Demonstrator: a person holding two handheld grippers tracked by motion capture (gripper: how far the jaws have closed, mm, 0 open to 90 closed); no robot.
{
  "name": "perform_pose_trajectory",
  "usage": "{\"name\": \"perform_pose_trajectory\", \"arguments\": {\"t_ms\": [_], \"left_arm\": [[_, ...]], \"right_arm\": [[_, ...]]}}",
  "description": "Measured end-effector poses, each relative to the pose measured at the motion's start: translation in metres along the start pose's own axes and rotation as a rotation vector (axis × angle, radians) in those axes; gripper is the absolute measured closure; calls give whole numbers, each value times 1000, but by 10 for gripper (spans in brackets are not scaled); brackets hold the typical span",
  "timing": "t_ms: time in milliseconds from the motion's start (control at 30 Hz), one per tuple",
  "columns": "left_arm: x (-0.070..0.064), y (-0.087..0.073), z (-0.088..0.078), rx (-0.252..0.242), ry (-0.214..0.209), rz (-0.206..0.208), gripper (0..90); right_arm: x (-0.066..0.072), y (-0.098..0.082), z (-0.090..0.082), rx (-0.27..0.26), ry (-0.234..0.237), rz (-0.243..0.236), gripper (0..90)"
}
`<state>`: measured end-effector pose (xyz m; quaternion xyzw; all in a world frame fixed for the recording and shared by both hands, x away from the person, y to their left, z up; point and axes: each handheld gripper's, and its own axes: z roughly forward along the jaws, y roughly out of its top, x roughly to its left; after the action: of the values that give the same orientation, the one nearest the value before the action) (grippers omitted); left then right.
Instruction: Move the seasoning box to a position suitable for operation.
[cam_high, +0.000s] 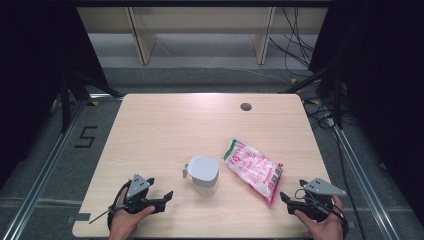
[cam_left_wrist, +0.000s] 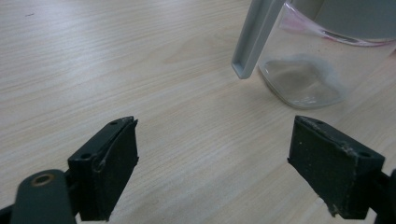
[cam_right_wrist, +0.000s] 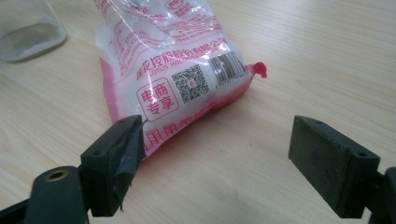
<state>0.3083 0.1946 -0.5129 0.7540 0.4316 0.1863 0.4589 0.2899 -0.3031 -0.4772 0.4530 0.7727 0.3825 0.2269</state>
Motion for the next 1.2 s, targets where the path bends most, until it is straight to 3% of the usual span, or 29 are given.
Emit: {"name": "perform_pose_trajectory", "arguments": {"t_ms": [167,233,633,967,1200], "left_arm": [[0,-1,1,-2,13,6,160],[1,0,1,2,5,24,166],[1,4,6,-18,-13,31,248],[-2,21,22,-36,-61,95,380],[-5,35,45,-30,-101,153,454]], "right_arm": [[0,-1,2,13,7,-1,173],[-1,-1,3,8,8,-9,173],[-2,-1,4,6,20,0,181],[-2,-1,6,-1,18,-6,189],[-3,-1,7,-1,24,-3,189]]}}
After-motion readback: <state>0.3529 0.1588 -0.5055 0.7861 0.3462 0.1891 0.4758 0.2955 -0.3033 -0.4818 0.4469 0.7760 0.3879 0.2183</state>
